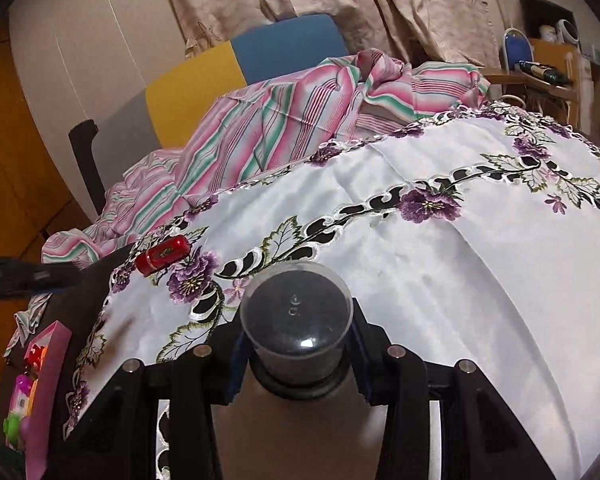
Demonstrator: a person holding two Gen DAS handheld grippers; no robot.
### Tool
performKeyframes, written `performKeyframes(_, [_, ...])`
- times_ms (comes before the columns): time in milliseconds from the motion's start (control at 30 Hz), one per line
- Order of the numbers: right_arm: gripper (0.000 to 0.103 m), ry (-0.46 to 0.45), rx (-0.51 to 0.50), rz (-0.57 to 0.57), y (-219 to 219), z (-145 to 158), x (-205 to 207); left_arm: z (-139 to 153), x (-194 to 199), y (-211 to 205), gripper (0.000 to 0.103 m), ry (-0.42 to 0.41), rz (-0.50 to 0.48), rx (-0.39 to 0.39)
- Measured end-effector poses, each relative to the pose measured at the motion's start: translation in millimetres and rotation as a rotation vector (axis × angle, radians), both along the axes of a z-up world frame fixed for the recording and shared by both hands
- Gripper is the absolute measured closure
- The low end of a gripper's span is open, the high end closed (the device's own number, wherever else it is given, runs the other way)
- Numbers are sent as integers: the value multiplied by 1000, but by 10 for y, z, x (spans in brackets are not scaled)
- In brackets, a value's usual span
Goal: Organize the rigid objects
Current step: 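Grasp the red cylinder with the left gripper while the right holds the black cup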
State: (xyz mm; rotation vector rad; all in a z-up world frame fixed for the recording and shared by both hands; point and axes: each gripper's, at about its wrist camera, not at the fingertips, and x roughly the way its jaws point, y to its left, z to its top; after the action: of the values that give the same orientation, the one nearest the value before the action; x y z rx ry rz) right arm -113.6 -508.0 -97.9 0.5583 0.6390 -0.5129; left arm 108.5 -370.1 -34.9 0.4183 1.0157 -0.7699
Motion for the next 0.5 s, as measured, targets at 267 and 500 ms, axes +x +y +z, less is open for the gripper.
performKeyframes(267, [58, -6, 67, -39, -117, -98, -53, -347, 357, -554, 53, -119, -140, 105])
performKeyframes(500, [58, -21, 93, -46, -148, -134, -76, -552, 460, -623, 59, -76, -214, 112])
